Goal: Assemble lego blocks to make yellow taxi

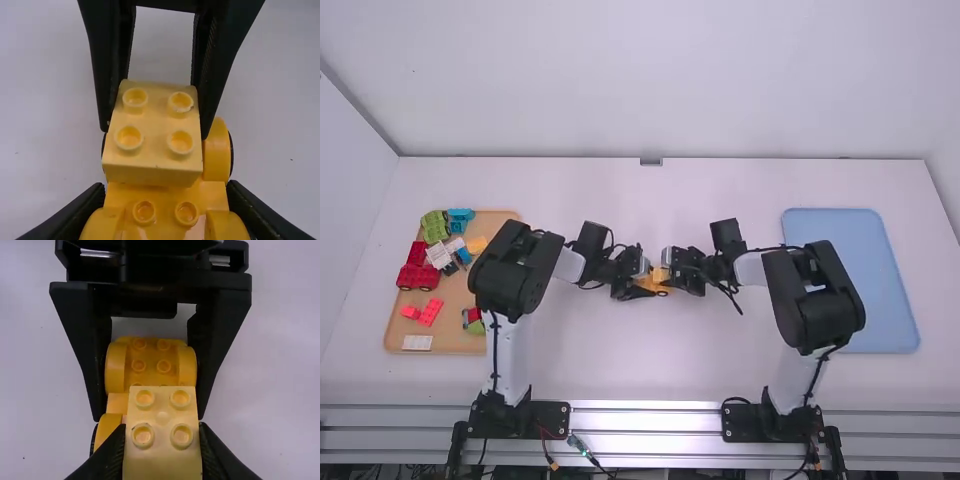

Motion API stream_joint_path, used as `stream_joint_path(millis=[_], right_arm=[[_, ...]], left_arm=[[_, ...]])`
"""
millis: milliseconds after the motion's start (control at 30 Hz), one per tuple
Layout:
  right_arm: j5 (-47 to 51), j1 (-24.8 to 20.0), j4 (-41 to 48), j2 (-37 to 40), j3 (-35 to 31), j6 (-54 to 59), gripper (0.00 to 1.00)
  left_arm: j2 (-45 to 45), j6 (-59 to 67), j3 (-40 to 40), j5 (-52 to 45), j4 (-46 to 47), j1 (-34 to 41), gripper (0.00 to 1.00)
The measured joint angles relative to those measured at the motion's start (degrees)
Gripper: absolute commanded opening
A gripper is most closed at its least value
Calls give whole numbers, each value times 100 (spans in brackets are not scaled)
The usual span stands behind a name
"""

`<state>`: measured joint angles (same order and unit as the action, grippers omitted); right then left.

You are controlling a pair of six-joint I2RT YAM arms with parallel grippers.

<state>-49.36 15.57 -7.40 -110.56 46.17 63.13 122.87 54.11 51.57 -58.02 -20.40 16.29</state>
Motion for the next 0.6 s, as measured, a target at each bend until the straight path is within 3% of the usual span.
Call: stream_joint_path(millis=[600], right_arm=[[-341,-90,186,0,199,-166,20]], left_arm=[[2,-227,2,87,-122,0,40]])
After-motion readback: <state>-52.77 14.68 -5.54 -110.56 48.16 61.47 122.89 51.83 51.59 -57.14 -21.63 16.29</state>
